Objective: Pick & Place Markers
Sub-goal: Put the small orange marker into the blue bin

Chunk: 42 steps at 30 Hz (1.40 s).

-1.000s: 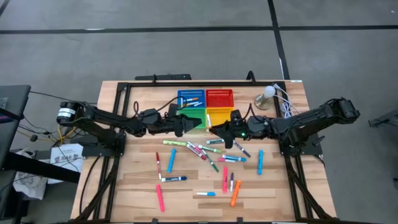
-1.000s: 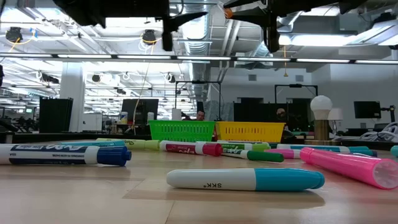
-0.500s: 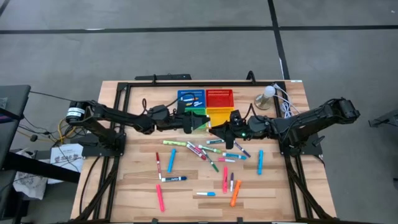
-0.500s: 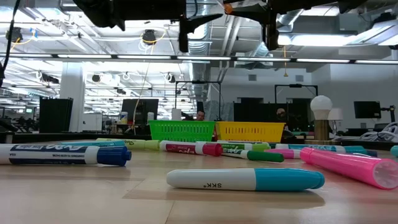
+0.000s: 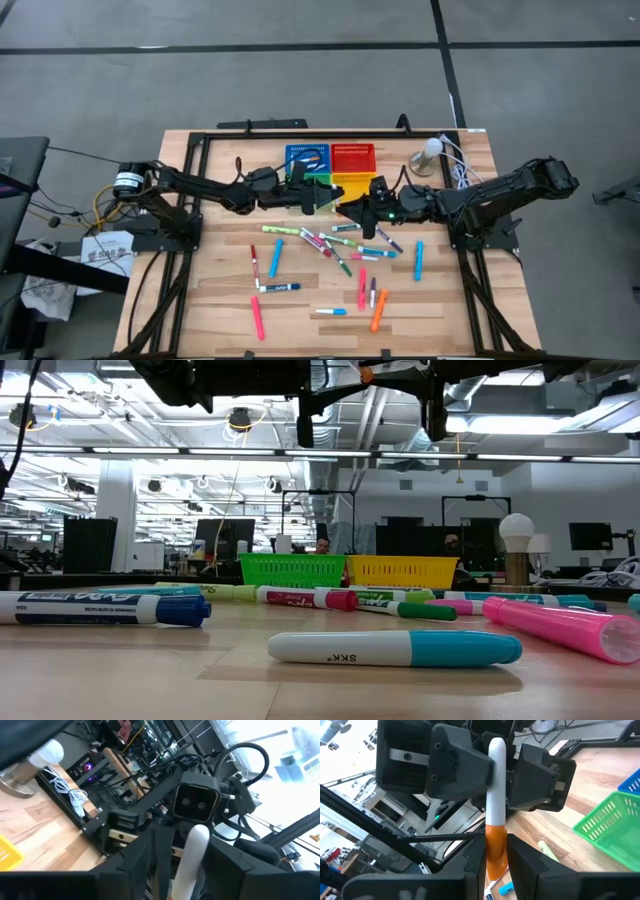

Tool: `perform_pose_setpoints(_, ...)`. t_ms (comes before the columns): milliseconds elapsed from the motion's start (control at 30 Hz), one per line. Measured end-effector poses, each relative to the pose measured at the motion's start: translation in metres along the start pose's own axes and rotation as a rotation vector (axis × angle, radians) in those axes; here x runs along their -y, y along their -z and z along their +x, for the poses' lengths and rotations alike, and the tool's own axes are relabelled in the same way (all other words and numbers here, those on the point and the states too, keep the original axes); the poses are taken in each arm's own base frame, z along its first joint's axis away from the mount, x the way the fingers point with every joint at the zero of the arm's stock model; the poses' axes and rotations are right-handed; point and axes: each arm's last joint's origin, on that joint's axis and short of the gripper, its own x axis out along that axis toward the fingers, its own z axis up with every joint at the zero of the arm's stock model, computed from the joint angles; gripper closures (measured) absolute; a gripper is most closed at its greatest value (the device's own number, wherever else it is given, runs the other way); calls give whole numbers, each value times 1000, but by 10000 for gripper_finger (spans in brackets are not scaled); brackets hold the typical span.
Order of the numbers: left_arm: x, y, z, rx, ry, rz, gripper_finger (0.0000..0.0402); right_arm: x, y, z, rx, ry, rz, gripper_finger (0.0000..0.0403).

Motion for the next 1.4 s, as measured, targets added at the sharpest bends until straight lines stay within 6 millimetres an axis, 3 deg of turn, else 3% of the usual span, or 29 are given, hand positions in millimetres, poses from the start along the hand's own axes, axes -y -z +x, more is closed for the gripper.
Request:
perform_pose_setpoints(267,0,0,0,-4,6,31,366,0,0,0,-1,-2,2,344)
perform_pose_setpoints(1100,-19,-13,-1,-51,-62,151,366,4,5,-3,-158,-66,-108,342)
perform_pose_setpoints(1233,-19,-14,-1,-40,-67,152,365,4,6,-3,-180,-74,-109,318)
perform_pose_setpoints(1400,-30,-22,-2,22,-160,176,366,2,5,-4,-235,-156,-76,257)
